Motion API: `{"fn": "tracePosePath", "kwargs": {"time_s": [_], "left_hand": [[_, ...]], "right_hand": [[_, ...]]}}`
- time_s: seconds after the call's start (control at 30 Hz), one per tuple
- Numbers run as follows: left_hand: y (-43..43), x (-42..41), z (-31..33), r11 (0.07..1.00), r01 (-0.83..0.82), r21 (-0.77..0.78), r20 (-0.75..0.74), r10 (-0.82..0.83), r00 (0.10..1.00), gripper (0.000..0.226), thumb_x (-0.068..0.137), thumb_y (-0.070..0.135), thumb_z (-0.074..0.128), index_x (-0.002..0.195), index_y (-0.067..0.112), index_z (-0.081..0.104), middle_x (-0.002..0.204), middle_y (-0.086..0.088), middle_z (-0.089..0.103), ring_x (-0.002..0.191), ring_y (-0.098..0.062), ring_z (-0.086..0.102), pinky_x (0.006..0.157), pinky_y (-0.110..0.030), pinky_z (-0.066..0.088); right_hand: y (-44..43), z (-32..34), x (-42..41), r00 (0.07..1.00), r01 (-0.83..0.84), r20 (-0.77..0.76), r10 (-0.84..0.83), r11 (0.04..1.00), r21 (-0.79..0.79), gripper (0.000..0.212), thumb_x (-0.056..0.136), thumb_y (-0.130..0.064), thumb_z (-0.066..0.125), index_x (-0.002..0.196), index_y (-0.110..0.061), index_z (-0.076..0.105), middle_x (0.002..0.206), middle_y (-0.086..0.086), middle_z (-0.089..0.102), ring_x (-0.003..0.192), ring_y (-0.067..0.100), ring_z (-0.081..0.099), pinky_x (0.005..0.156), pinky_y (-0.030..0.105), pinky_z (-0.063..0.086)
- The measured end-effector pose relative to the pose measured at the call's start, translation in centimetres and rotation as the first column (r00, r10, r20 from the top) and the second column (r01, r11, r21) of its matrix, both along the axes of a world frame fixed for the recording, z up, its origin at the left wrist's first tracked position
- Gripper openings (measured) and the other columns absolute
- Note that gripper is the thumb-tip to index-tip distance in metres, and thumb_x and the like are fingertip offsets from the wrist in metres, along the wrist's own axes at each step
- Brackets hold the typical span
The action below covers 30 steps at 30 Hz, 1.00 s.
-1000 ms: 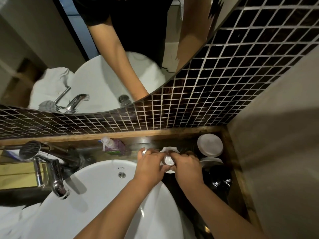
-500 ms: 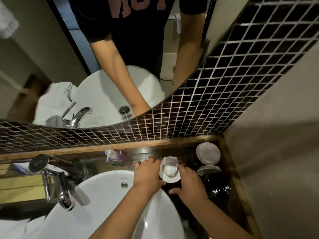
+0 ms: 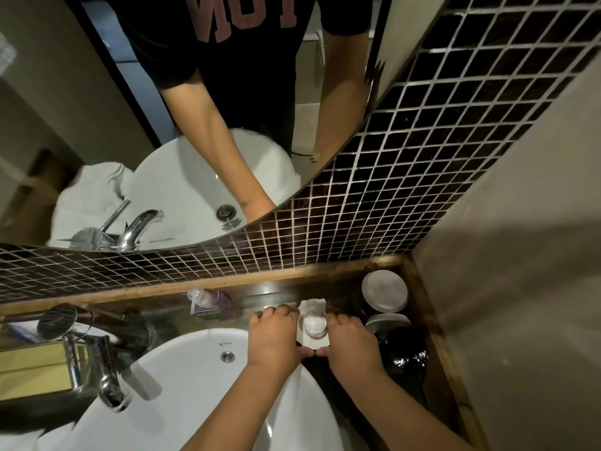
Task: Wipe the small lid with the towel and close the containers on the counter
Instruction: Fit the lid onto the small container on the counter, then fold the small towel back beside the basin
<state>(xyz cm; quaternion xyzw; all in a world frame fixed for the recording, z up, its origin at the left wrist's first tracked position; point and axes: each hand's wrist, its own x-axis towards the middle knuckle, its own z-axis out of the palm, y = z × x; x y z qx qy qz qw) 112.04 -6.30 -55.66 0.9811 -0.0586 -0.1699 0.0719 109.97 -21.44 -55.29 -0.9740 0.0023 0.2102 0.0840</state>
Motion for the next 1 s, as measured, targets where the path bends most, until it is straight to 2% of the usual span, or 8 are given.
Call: {"fn": "tracePosePath", "kwargs": {"time_s": [0.13, 0.23, 0.47, 0.57, 0.63, 0.77, 0.93, 1.0], "left_hand": [[0.0, -0.1, -0.2, 0.999, -0.042, -0.035, -0.001, 0.042, 0.999, 0.076, 0.063, 0.069, 0.072, 0.129, 0.038, 0.051, 0.128, 0.01, 0.057, 0.121, -0.017, 0.048, 0.098, -0.039, 0.03], [0.1, -0.4, -0.5, 0.996, -0.071, -0.054, 0.015, 0.072, 0.997, 0.078, 0.063, 0.07, 0.071, 0.131, 0.038, 0.051, 0.13, 0.011, 0.056, 0.123, -0.016, 0.046, 0.101, -0.039, 0.029], [0.1, -0.3, 0.0, 0.999, -0.004, -0.045, 0.041, 0.006, 0.999, 0.081, 0.071, 0.069, 0.067, 0.14, 0.032, 0.046, 0.137, 0.007, 0.052, 0.128, -0.019, 0.04, 0.107, -0.038, 0.027], [0.1, -1.2, 1.2, 0.998, 0.011, -0.067, 0.069, -0.006, 0.998, 0.072, 0.08, 0.061, 0.063, 0.142, 0.032, 0.042, 0.14, 0.006, 0.049, 0.13, -0.02, 0.038, 0.109, -0.038, 0.027], [0.3, -2.8, 2.4, 0.988, 0.024, -0.149, 0.145, -0.002, 0.989, 0.062, 0.084, 0.051, 0.06, 0.141, 0.033, 0.044, 0.139, 0.006, 0.05, 0.13, -0.019, 0.039, 0.108, -0.038, 0.03], [2.2, -7.3, 4.5, 0.968, 0.027, -0.25, 0.259, 0.04, 0.965, 0.056, 0.081, 0.038, 0.065, 0.135, 0.029, 0.053, 0.134, 0.003, 0.059, 0.126, -0.022, 0.051, 0.105, -0.043, 0.039], [8.8, -12.6, 6.0, 0.988, -0.067, -0.142, 0.128, 0.085, 0.988, 0.058, 0.094, 0.048, 0.051, 0.148, 0.03, 0.035, 0.157, 0.001, 0.035, 0.145, -0.022, 0.027, 0.119, -0.048, 0.012], [11.8, -14.8, 6.4, 0.987, -0.099, -0.125, 0.133, 0.115, 0.984, 0.06, 0.094, 0.052, 0.051, 0.148, 0.032, 0.034, 0.159, 0.003, 0.033, 0.146, -0.022, 0.024, 0.12, -0.048, 0.009]], "right_hand": [[-0.1, 0.0, 0.4, 1.0, -0.027, -0.002, 0.027, 1.0, -0.009, 0.072, 0.091, -0.042, 0.07, 0.15, -0.023, 0.034, 0.142, 0.003, 0.053, 0.127, 0.025, 0.049, 0.096, 0.034, 0.047], [-0.2, 0.0, 0.3, 0.997, -0.074, 0.003, 0.074, 0.997, -0.032, 0.081, 0.093, -0.04, 0.067, 0.157, -0.026, 0.019, 0.147, 0.007, 0.048, 0.13, 0.029, 0.047, 0.097, 0.037, 0.049], [-0.4, -0.5, -0.3, 0.994, -0.105, 0.023, 0.106, 0.994, -0.029, 0.083, 0.096, -0.037, 0.064, 0.158, -0.03, 0.009, 0.151, 0.008, 0.043, 0.132, 0.029, 0.044, 0.097, 0.038, 0.048], [0.1, 0.0, -1.0, 0.994, -0.1, 0.047, 0.1, 0.995, -0.01, 0.092, 0.095, -0.028, 0.065, 0.157, -0.036, -0.003, 0.159, 0.007, 0.032, 0.138, 0.032, 0.037, 0.1, 0.043, 0.049], [1.0, 0.6, -2.0, 0.991, -0.113, 0.075, 0.111, 0.994, 0.017, 0.1, 0.092, -0.024, 0.066, 0.157, -0.038, -0.009, 0.166, 0.006, 0.015, 0.147, 0.034, 0.023, 0.102, 0.045, 0.047], [3.6, 3.0, -5.2, 0.977, -0.178, 0.12, 0.175, 0.984, 0.016, 0.097, 0.093, -0.026, 0.061, 0.157, -0.037, -0.011, 0.17, 0.0, -0.003, 0.155, 0.035, -0.001, 0.112, 0.047, 0.037], [8.7, 5.8, -8.9, 0.96, -0.22, 0.175, 0.218, 0.975, -0.009, 0.075, 0.103, -0.041, 0.041, 0.158, -0.037, -0.009, 0.171, 0.0, -0.001, 0.154, 0.04, -0.003, 0.123, 0.057, 0.009], [12.1, 6.3, -10.5, 0.941, -0.28, 0.184, 0.284, 0.959, -0.046, 0.079, 0.1, -0.057, 0.041, 0.158, -0.036, -0.009, 0.17, 0.001, -0.004, 0.154, 0.039, -0.004, 0.122, 0.061, -0.002]]}}
